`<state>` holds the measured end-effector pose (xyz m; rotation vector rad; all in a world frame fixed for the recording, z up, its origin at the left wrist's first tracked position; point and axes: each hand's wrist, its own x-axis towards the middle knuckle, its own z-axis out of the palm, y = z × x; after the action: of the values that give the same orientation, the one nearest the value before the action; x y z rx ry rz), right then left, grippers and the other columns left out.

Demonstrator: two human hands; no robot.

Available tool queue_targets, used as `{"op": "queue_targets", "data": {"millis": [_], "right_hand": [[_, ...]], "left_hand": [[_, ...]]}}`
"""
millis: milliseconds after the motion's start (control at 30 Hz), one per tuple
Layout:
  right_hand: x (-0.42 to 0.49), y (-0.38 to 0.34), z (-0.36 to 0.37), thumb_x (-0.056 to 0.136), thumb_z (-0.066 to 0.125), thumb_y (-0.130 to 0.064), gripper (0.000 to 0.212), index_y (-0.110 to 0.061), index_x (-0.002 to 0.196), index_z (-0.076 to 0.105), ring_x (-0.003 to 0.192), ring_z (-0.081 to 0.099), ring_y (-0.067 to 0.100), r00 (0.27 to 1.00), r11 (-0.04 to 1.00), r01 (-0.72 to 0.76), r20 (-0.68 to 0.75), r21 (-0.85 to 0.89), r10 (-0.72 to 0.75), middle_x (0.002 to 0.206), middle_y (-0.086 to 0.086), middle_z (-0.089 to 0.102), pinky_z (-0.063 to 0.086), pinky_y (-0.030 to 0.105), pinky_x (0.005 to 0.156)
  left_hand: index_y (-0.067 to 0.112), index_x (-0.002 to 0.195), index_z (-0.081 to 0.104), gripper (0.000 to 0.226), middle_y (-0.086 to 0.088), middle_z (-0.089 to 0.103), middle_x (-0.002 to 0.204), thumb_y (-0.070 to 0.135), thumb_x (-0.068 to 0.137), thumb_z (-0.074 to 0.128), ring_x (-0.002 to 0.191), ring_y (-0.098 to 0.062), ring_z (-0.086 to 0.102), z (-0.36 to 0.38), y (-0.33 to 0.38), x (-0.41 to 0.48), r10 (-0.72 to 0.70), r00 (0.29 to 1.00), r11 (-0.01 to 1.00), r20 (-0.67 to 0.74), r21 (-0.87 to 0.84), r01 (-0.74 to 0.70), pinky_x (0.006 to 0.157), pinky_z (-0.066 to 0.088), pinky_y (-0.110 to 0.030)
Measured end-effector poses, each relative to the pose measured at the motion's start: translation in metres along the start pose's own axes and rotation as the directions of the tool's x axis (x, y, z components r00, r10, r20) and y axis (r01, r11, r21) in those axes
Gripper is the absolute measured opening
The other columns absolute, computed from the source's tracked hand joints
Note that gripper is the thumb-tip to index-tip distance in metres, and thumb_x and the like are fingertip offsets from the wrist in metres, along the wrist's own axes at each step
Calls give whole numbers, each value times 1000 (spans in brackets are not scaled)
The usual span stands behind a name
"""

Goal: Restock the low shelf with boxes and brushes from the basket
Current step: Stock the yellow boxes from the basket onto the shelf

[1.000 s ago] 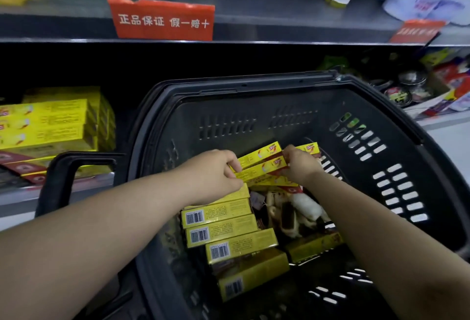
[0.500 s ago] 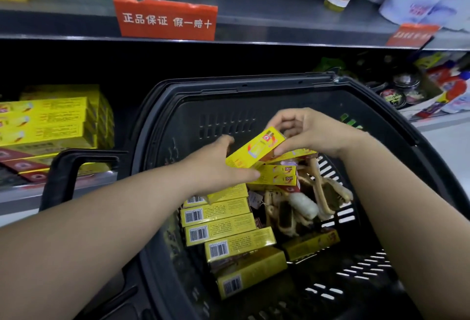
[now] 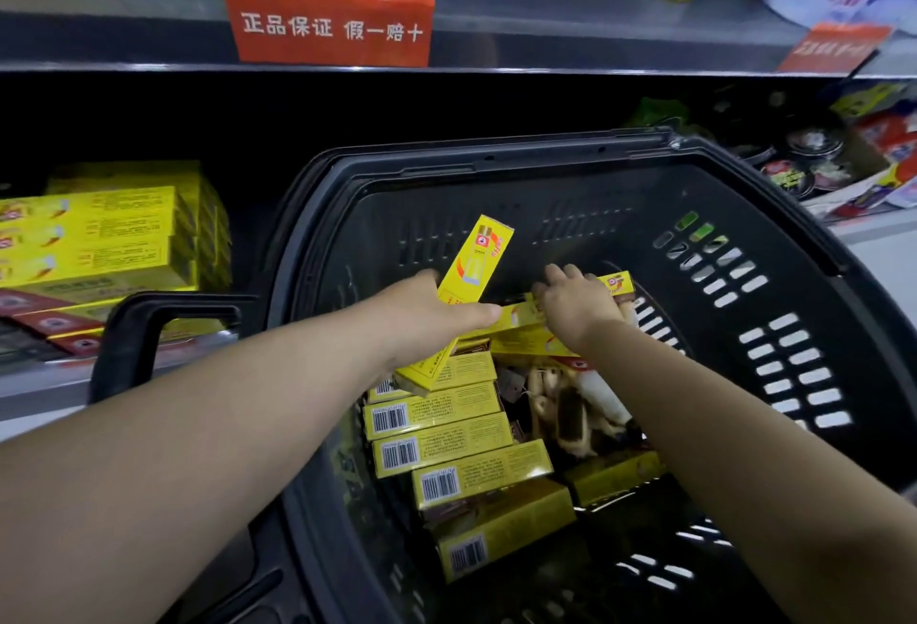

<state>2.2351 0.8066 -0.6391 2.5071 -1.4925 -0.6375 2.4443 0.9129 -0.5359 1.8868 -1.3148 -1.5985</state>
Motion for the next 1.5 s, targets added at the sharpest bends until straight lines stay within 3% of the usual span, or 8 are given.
{"op": "queue_targets", "data": {"millis": [100,233,400,633,933,1167,1333,1500], "right_hand": [[1,19,-28,78,71,-20,35,-22,111,58,106,53,23,998,906,33,41,421,-55,114,3,53,46,33,84],[-22,55,-86,62,83,-35,39,-33,96,64,96,66,19,976,304,-55,115,951,-185,98,-4,68,54,32,80],[-43,51,-99,54,89,-29,54,-17,100,62,79,68,15,914,-360,-87,-69,929,-399,87,2,71,57,27,70],[-41,22,-107,49,90,-33,69,-13,99,48,77,65,14,933,-599,-62,-167,798,-320,82,1,67,58,28,68],[-32,20,-96,76,70,-29,36,-11,101,51,91,66,16,952,-510,-40,-123,859,-282,94,2,68,55,26,76],[-23,86,-14,85,66,-20,50,-14,131,46,122,47,29,853,496,-446,184,745,489,134,12,48,40,36,97],[-24,82,25,79,72,-30,80,-24,144,26,125,37,34,894,726,-447,251,522,370,137,12,39,39,45,97],[-19,75,26,85,64,-24,39,-20,122,53,114,43,29,898,829,-441,155,345,413,121,8,43,46,40,84]], "left_hand": [[24,132,44,63,-2,59,122,53,80,63,108,-23,56,0,0,0,9,1000,999,-12,46,-8,93,46,-38],[23,142,30,74,-1,52,131,56,82,58,104,-19,49,1,1,-2,17,1000,998,-13,56,-16,82,37,-31],[25,140,33,82,4,57,126,61,72,60,112,-17,54,4,8,-8,113,989,987,93,-128,-101,95,44,-35],[23,131,46,86,0,65,121,49,54,73,114,-22,59,6,11,-12,173,961,959,216,-258,-114,104,41,-45],[23,109,65,46,-1,72,106,24,66,80,106,-22,63,1,10,-11,46,975,951,218,-308,24,97,46,-45],[15,119,60,57,-8,67,114,24,67,81,112,-27,58,0,10,-9,-49,984,952,170,-289,97,104,40,-46],[13,129,52,86,-11,61,127,31,52,83,123,-29,51,0,11,-10,-53,978,955,201,-276,109,109,33,-50],[12,136,45,113,-13,53,136,39,32,81,129,-32,44,-1,13,-10,-47,978,950,203,-292,107,111,28,-52]]}}
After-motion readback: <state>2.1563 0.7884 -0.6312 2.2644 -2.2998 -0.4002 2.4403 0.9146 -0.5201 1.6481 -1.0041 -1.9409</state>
